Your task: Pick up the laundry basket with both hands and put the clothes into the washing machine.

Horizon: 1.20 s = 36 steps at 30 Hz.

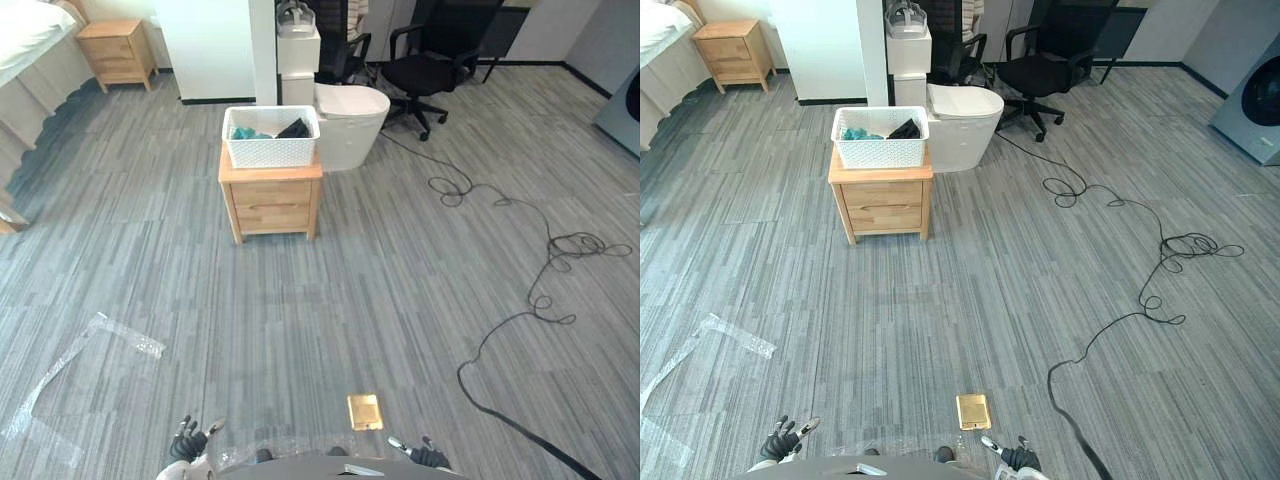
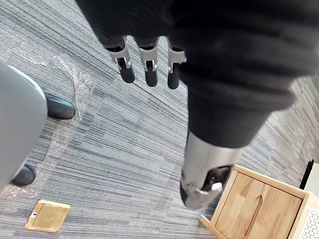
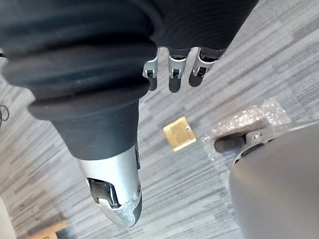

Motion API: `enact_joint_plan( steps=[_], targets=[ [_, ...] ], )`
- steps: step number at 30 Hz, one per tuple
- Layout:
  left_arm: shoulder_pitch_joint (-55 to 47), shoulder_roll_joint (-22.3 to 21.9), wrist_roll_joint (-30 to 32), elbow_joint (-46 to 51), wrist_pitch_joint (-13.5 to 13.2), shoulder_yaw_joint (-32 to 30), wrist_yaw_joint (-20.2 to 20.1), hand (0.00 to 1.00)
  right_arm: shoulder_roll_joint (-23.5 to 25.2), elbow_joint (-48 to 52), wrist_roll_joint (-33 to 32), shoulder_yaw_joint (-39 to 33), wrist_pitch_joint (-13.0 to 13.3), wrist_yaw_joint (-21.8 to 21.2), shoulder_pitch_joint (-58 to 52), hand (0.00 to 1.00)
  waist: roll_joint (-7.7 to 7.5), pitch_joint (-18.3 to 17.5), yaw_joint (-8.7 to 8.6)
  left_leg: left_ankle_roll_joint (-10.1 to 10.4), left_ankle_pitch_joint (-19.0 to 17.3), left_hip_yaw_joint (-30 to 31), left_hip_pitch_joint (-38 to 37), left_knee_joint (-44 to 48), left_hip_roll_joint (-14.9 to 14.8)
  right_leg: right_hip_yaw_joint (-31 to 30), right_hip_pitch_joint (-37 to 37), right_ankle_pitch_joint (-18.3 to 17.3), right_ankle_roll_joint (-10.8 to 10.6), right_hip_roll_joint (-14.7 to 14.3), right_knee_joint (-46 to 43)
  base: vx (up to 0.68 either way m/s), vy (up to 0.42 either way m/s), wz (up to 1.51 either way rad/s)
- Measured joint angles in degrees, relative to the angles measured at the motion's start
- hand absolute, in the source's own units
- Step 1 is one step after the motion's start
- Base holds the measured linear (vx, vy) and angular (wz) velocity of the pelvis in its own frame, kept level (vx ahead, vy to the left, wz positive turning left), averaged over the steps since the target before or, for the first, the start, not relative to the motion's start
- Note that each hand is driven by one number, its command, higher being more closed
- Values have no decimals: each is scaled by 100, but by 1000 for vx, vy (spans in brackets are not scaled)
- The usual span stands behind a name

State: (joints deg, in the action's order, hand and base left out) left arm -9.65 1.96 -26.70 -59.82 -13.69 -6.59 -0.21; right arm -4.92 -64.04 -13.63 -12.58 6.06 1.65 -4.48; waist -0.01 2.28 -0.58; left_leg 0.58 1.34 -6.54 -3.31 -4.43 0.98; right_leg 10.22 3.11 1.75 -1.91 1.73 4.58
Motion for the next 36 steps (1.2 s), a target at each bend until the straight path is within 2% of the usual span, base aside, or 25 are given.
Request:
enact_joint_plan(
  steps=[8, 21, 27, 36],
  targets=[
    [7, -12, -7, -141, -23, 29, -29, 0, 182, 8, 27, 55, 0, -20, 128, 0, -4, 26, 36, -3, -1, -36, -64, -37, -15, 13, 45, -7, -42, -4, 34, -97, 3, -1],
    [63, 12, -17, -222, -42, 40, -140, 0, 210, -3, 54, 57, 0, -24, 158, 0, -57, 53, 27, -30, -18, -35, -71, -40, -13, 157, 70, 18, -22, 20, 19, -2, 2, -1],
    [115, 84, -13, -269, -40, 45, -140, 0, 219, -50, 57, 68, -5, -26, 224, 0, -142, 109, 18, -30, -21, -36, -79, -40, -5, 162, 81, 18, -23, 29, 12, -7, 1, 0],
    [115, 104, -11, -274, -40, 51, -135, 0, 218, -50, 59, 176, -5, -25, 242, 0, -139, 110, 12, -53, -3, -49, -78, -43, -3, 162, 76, 1, -51, 32, 44, -57, -3, 0]
  ],
)
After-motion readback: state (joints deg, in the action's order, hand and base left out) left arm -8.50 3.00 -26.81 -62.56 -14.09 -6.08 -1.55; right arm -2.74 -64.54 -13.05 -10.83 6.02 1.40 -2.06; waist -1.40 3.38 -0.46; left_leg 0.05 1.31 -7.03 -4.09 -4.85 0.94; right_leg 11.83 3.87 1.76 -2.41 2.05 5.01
